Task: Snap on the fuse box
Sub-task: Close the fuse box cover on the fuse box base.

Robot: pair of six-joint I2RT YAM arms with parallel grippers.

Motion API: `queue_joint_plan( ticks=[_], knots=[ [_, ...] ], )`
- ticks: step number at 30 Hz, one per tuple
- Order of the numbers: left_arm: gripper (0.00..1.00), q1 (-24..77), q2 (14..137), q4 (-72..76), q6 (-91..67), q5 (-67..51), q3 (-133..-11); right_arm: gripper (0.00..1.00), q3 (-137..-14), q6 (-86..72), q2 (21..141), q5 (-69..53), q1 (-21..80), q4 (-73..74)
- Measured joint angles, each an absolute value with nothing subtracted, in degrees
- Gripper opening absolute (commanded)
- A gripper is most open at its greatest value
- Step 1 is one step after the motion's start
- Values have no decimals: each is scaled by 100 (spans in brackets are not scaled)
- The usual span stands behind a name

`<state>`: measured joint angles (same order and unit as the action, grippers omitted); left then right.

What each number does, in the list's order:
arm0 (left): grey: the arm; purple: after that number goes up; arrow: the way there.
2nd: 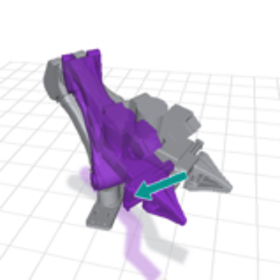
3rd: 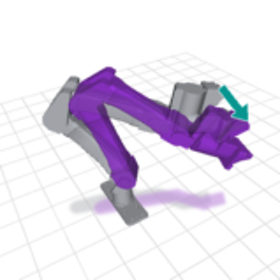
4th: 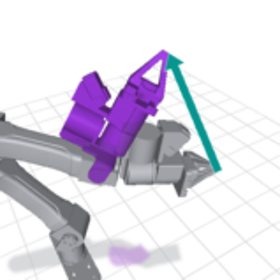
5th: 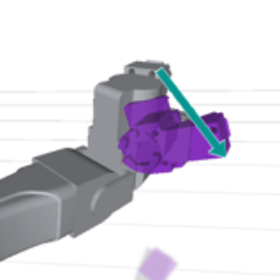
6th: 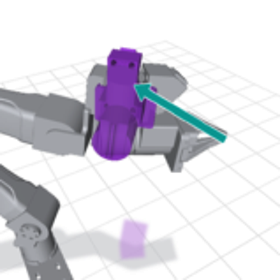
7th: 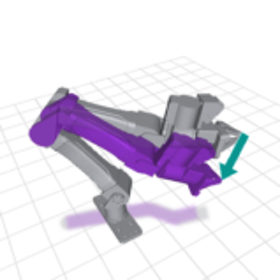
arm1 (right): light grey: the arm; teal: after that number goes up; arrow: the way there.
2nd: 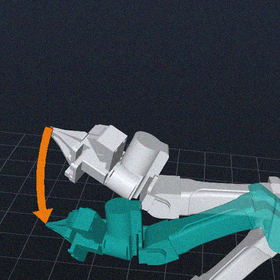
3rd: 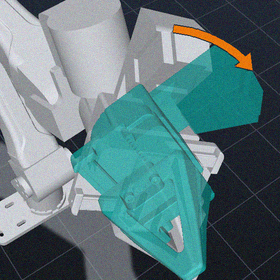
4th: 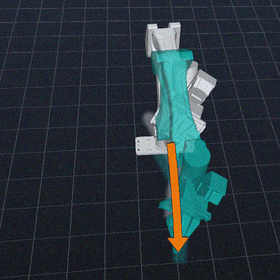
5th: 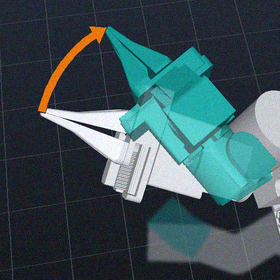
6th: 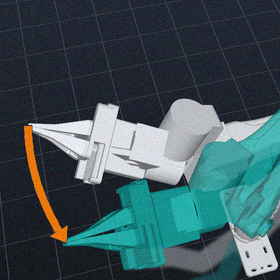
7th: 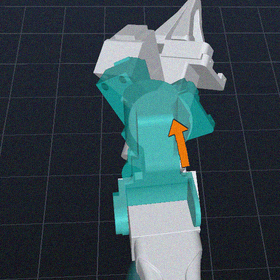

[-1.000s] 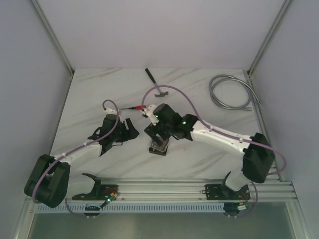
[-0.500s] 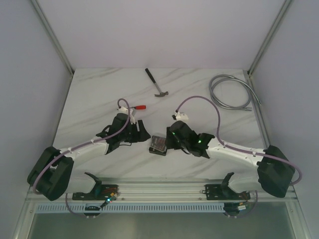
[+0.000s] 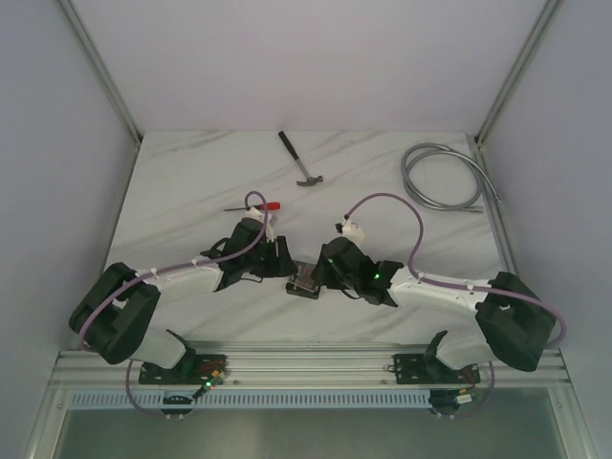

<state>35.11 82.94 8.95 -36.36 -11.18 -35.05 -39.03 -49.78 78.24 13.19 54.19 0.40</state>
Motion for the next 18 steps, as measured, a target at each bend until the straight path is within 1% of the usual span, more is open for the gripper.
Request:
queue_joint_plan(
  ticks=[13,18],
  knots=[
    [53,3710,8230,899,-3693,-1177,-3505,44,-3903,-5037,8012,1155,5419,-169],
    [52,3776,7970,891,-3726,-1146,-3505,44,-3903,-5030,8012,1140,5411,-137]
  ],
)
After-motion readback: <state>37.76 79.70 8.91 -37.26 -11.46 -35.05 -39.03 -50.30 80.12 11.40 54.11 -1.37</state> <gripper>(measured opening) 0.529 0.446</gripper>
